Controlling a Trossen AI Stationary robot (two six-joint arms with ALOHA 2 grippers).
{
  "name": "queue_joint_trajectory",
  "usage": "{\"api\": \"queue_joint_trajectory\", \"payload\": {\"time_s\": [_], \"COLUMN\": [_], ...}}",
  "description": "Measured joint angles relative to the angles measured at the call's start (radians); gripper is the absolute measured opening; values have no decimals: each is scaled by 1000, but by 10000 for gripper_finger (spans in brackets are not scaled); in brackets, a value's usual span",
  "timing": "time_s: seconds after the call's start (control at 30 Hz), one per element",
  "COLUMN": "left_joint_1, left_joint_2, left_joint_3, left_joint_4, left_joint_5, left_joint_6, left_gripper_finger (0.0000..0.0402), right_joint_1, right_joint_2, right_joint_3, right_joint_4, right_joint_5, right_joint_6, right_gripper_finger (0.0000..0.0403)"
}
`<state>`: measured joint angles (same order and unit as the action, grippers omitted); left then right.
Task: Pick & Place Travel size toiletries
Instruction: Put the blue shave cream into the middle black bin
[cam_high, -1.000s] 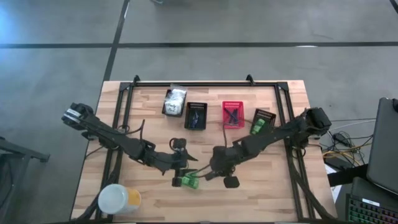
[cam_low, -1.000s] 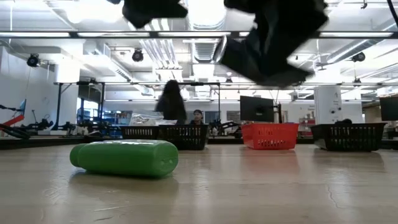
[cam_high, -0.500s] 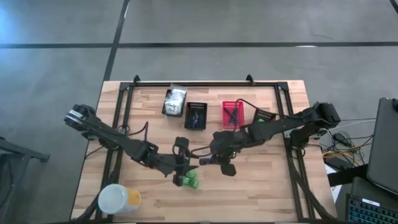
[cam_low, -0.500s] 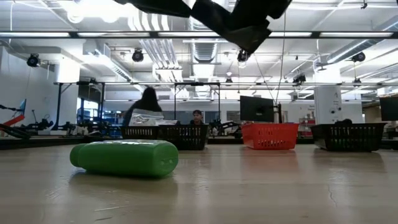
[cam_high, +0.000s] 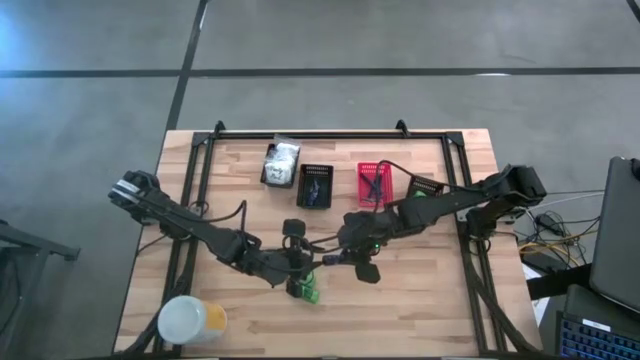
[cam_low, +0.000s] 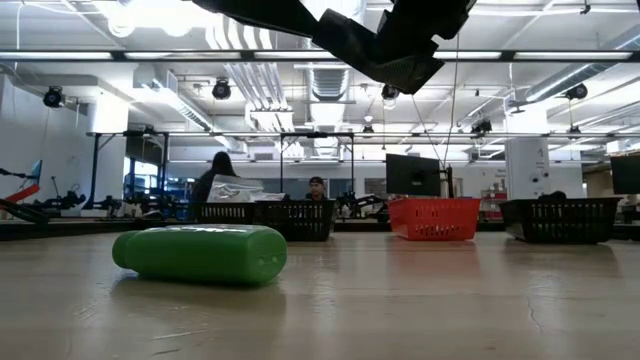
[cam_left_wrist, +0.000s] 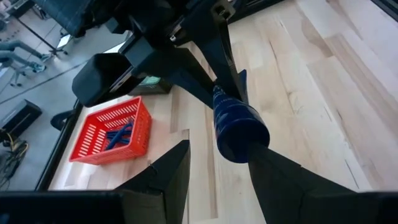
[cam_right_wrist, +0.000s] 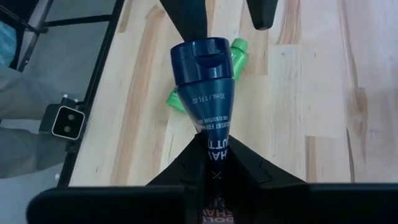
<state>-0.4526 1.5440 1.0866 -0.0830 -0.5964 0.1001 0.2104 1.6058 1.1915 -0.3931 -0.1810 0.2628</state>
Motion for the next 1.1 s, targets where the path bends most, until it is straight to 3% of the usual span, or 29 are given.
{"api": "queue_joint_trajectory", "payload": {"time_s": [0.6, 0.93, 1.1], "left_joint_1": [2, 14, 24], "left_joint_2": [1, 45, 50], "left_joint_3": [0, -3, -3], "left_joint_4": [3, 1, 8], "left_joint_5": [29, 29, 27], "left_joint_6": [-91, -94, -79], "left_gripper_finger": [168, 243, 258], "right_joint_1": [0, 0, 0], "right_joint_2": [0, 0, 0], "right_joint_3": [-38, -39, -40], "right_joint_4": [4, 3, 0], "right_joint_5": [0, 2, 1], "right_joint_6": [-6, -12, -13], "right_gripper_finger": [39, 41, 40]}}
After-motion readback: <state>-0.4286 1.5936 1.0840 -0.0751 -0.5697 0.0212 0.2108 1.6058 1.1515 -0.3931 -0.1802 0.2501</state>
